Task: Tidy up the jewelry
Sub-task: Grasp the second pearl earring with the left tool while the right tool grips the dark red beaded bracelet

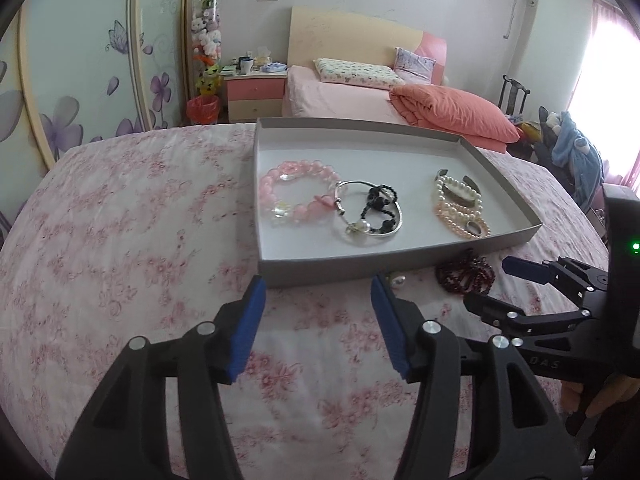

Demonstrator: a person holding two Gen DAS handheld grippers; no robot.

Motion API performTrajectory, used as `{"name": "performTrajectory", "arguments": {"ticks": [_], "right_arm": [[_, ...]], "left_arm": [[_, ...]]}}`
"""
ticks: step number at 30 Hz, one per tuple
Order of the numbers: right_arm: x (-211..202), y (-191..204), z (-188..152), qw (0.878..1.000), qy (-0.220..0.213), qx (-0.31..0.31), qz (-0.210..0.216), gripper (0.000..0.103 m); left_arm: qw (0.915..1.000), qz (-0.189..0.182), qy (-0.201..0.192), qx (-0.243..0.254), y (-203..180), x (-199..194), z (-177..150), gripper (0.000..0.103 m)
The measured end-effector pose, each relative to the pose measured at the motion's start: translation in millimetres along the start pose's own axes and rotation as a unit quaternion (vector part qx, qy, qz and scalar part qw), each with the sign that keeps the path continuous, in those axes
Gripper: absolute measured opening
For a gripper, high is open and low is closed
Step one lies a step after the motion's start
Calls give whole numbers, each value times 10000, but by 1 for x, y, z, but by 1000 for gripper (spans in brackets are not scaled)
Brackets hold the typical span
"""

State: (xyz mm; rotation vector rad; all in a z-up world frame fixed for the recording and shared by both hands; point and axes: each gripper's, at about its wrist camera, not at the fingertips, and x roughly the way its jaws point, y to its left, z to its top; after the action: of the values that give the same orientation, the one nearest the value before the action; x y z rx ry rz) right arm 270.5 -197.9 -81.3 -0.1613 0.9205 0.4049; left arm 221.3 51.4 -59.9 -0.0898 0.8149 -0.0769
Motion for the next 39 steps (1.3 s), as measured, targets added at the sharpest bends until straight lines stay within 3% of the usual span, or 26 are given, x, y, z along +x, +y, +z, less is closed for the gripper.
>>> {"name": "performTrajectory", "arguments": {"ticks": [6,9,11,12,14,27,36,39], "right_arm": [[7,6,2,9999,66,71,-132,74],[4,7,2,9999,-5,91,-135,55],[3,8,3,9998,-28,103,-154,24],[2,6,3,9998,-32,131,-125,16],[1,3,1,9998,-51,201,-70,11],[-26,-42,-37,9921,-226,1073,-608,10],[-28,-47,-42,9916,-259,1150,-540,10],[-30,-51,-43,9912,-274,1216,-452,10]], "left_arm": [[9999,71,1,-79,7,-2,0,57],[9999,81,25,-88,6,-1,0,57],[9999,75,43,-79,4,-1,-1,57],[9999,67,52,-75,4,0,0,57],[10000,35,75,-53,1,1,-1,57],[9984,-263,325,369,-52,17,-6,63],[9976,175,674,-28,-74,51,-6,62],[9970,408,624,-207,-80,57,0,61]]}}
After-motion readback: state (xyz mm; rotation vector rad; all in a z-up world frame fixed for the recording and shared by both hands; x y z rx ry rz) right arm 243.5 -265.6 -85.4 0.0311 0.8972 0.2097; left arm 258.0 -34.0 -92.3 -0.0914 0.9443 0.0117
